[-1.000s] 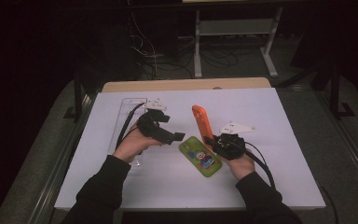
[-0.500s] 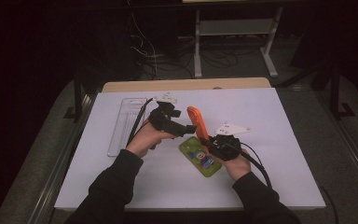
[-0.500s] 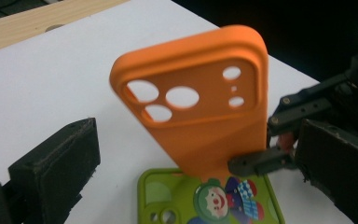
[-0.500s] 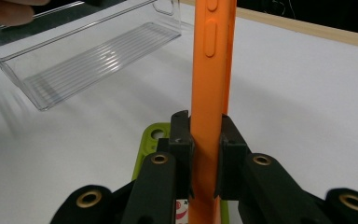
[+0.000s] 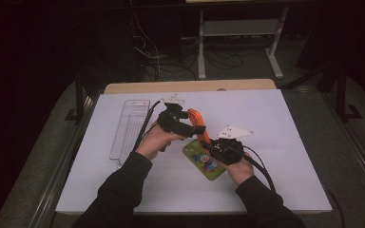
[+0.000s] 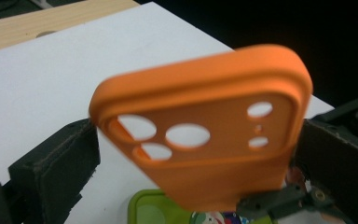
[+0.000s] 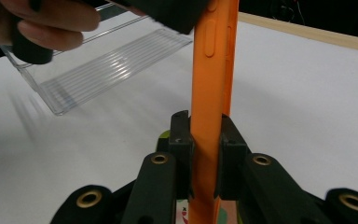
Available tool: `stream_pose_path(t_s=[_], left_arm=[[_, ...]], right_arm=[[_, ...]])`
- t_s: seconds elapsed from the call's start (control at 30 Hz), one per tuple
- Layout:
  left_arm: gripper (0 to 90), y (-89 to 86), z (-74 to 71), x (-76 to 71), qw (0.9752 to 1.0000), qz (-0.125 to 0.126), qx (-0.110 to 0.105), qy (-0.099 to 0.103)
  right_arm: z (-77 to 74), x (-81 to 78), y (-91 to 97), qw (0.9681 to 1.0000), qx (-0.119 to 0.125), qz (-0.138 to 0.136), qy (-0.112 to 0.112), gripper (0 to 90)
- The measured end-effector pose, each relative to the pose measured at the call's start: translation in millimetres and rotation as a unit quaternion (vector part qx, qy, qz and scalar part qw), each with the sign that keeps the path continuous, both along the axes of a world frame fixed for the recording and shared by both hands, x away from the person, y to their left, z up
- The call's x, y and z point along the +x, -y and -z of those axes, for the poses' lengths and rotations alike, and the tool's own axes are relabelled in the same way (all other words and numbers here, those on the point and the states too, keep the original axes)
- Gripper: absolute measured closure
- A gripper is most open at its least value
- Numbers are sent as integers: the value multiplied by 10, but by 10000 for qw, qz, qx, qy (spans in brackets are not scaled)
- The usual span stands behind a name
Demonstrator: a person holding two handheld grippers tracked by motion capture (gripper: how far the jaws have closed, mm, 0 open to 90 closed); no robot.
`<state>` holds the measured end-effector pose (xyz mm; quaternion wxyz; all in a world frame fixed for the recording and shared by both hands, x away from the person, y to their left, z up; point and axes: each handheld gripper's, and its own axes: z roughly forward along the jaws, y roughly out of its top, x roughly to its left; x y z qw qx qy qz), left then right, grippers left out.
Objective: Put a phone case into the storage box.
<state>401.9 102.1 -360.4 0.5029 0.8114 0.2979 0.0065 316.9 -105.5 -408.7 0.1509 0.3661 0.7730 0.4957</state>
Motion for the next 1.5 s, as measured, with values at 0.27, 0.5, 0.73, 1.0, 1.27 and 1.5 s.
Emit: stream_pose_path(t_s=[0.27, 0.5, 0.73, 1.0, 1.27, 1.5], left_arm=[[0, 30, 17, -5, 10000, 58, -52, 0], [50, 34, 14, -16, 9999, -31, -89, 63], [82, 34, 13, -6, 9999, -38, -128, 70], [122, 51, 2, -7, 9999, -25, -119, 57], [140, 72, -3, 20, 10000, -68, 16, 42], [143, 51, -87, 99, 9994, -218, 275, 73]], right_arm=[[-4, -16, -32, 10000, 20, -57, -8, 782], [0, -19, -39, 10000, 16, -68, -31, 782], [4, -17, -39, 10000, 8, -76, -37, 781], [18, -12, -45, 9999, -90, -74, -40, 780], [19, 2, -35, 9999, -97, -91, -83, 640], [-16, 4, 91, 9996, -203, -86, -148, 421]])
